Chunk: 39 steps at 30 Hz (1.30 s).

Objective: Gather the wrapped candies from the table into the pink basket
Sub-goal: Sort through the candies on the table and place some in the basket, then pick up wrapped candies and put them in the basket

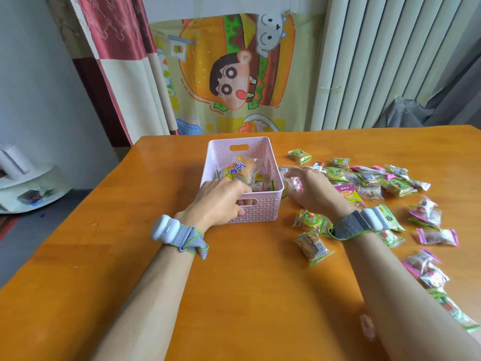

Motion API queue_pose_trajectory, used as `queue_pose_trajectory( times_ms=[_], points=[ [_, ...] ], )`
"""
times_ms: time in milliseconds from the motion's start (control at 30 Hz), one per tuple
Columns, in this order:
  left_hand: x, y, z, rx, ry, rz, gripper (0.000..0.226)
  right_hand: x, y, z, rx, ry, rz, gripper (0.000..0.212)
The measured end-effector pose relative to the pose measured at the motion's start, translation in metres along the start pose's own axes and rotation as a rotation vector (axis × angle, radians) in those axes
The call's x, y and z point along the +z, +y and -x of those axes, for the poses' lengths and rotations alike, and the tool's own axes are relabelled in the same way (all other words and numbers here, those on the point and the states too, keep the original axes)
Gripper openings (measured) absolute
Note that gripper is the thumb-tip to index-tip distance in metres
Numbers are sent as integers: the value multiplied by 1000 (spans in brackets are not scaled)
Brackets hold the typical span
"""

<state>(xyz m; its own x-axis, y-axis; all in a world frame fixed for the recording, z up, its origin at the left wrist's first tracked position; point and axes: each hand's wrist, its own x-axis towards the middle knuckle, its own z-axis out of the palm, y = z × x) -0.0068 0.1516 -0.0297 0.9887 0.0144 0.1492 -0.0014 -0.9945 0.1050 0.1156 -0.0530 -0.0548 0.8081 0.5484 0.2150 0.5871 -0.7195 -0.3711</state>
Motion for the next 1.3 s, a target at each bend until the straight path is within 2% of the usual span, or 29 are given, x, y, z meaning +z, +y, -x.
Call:
queue_pose_trajectory(
  times_ms=[100,167,267,400,533,600,733,800,933,1033,1200,1300],
  points=[
    [6,-2,-1,-5,75,-29,23,7,2,1,29,-152,45,64],
    [9,-3,-2,-17,114,-68,25,13,3,2,21,-189,85,67],
    [15,-4,-4,-24,192,-101,31,18,3,3,16,-136,100,59],
    [22,-5,-4,-57,291,-105,25,17,6,3,-12,-79,47,44],
    [29,-7,-6,-74,388,-165,33,16,8,4,-42,-98,54,38],
    [34,-8,-7,-91,417,-189,36,16,7,4,-53,-113,53,40],
    [43,-10,-9,-106,469,-229,42,17,8,4,-69,-132,8,61],
    [46,-10,-9,-124,484,-240,45,16,8,4,-53,-125,15,59],
    [48,-9,-9,-156,489,-240,49,13,9,2,-21,-71,-40,53],
    [47,-8,-10,-161,476,-230,49,7,9,0,4,30,-125,51],
    [42,-9,-10,-166,418,-197,38,-18,-1,-6,48,281,-380,47],
    [41,-8,-10,-167,403,-188,37,-26,-17,-6,33,302,-555,46]
  ],
)
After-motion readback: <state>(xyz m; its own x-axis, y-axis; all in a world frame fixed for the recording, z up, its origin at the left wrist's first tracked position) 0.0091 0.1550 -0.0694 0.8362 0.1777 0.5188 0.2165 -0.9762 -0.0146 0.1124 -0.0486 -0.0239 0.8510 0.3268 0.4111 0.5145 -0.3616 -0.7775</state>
